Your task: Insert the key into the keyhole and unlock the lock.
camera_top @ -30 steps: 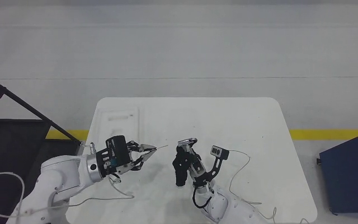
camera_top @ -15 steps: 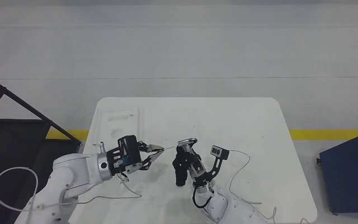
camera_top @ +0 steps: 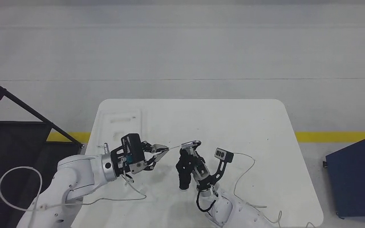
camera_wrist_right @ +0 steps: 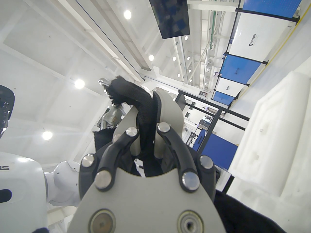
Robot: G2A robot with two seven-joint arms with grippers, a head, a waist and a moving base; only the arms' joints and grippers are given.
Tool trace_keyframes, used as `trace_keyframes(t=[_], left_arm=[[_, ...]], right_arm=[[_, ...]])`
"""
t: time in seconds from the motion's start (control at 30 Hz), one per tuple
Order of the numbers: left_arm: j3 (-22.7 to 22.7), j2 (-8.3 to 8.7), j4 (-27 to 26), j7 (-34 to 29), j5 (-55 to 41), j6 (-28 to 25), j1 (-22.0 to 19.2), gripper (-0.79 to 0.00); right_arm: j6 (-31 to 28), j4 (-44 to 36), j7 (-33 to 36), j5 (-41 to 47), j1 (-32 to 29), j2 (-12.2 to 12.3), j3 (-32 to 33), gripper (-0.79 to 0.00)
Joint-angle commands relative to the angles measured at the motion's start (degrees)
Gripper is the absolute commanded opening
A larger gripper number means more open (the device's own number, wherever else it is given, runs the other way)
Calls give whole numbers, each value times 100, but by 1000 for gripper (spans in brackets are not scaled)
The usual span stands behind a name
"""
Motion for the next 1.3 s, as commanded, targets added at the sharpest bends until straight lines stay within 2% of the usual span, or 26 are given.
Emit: trace_keyframes(t=[0.0,1.27], left_arm=[[9,-2,13,1,-12,15,-4,-785],[166,-32,63,-89,-102,24,-118,-785]], right_arm=[[0,0,0,0,0,0,0,-785],[0,0,0,0,0,0,0,-785]])
